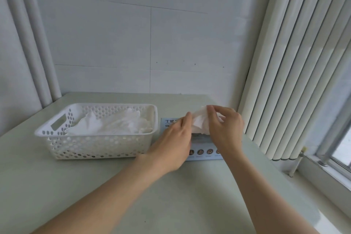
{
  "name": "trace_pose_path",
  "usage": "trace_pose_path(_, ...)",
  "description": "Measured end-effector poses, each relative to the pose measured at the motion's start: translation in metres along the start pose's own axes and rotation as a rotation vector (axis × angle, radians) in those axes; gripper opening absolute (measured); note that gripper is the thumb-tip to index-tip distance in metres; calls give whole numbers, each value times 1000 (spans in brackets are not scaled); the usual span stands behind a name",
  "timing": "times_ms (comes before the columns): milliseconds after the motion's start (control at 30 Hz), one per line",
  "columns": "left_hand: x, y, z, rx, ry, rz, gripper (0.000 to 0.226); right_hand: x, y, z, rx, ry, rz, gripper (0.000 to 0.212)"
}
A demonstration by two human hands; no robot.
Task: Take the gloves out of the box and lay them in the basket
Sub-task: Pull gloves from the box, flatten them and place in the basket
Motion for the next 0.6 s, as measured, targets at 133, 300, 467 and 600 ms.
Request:
trace_pose_path(133,-1,-2,-2,-40,-61,49,64,-4,-1,-5,-35,63,105,15)
trace_pose_path(300,1,-1,-4,-21,-91,99,74,-11,1,-13,-36,75,267,16)
trace_pose_path(467,0,-3,-3,29,-99,114,91,-18,3,-17,1,51,288,16)
trace_pose_path(600,-8,-4,8,143,-12,229,64,-11,6,-5,81,-91,176,16)
Point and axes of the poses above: each hand's wrist, its own y-axis towards the middle knuckle, its own x-axis out of the palm, z = x × y, the point moved 3 cm from there along y, towards the middle knuckle, and after that the axes turned 2 degrees about x, right-handed, at the moved point
